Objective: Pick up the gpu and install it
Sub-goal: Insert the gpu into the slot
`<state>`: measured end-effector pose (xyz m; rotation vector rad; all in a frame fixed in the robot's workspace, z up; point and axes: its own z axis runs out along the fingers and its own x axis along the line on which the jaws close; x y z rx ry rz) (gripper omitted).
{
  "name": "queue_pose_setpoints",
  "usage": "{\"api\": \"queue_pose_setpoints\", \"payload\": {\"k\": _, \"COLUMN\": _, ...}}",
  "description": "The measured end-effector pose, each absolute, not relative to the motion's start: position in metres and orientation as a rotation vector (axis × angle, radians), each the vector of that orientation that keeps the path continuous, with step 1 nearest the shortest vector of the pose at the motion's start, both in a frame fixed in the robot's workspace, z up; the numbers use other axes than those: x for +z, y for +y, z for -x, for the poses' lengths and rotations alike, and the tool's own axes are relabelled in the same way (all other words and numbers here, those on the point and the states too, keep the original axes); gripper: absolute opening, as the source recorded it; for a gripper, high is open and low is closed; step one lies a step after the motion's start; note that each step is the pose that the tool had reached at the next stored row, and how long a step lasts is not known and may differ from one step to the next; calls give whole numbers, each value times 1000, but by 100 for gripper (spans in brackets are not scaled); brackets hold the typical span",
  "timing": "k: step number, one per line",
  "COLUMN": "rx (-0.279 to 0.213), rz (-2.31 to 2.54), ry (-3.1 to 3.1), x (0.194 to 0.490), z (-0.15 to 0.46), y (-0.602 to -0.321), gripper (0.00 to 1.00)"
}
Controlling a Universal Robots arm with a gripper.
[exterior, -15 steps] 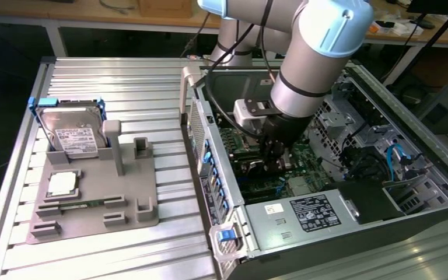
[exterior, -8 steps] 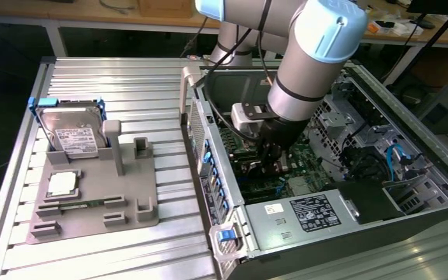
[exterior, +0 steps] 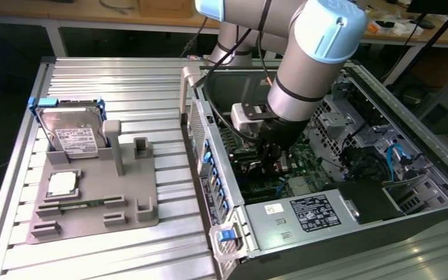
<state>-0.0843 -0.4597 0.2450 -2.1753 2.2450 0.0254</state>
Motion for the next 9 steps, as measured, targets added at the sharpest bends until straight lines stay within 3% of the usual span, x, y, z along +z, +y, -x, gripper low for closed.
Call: {"api": "queue_pose_setpoints", "payload": {"k": 9, "rx": 25, "rz": 2175, "ry": 2245, "x": 241, "z": 84, "y": -460, "gripper": 27}}
